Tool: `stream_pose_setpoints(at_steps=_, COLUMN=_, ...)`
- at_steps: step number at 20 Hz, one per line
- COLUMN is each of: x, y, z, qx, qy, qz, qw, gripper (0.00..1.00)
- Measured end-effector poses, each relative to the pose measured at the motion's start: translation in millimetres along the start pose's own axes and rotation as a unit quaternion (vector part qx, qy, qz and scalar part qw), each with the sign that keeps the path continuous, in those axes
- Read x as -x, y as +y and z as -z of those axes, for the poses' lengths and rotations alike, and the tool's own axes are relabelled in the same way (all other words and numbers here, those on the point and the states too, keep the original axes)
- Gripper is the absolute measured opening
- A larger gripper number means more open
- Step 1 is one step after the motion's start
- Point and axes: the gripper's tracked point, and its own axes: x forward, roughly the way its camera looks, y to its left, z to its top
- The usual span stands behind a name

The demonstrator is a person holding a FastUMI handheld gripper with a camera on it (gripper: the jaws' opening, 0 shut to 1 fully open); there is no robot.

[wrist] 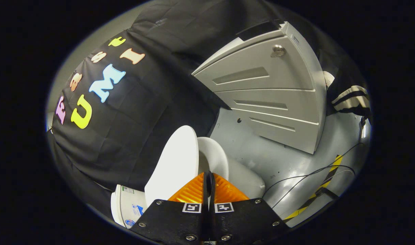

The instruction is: Open the toilet lid.

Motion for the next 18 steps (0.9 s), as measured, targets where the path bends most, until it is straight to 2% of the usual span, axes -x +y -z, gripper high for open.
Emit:
stream_pose_setpoints(at_steps=8, x=17, y=28, z=-13, qx=0.033, qy=-0.016, qz=-0.003, qw=0.999, gripper=0.00)
stream_pose_setpoints(at_steps=18, x=44, y=74, z=-27, qx=0.087, qy=-0.046, qz=-0.027, qw=0.995, gripper=0.00)
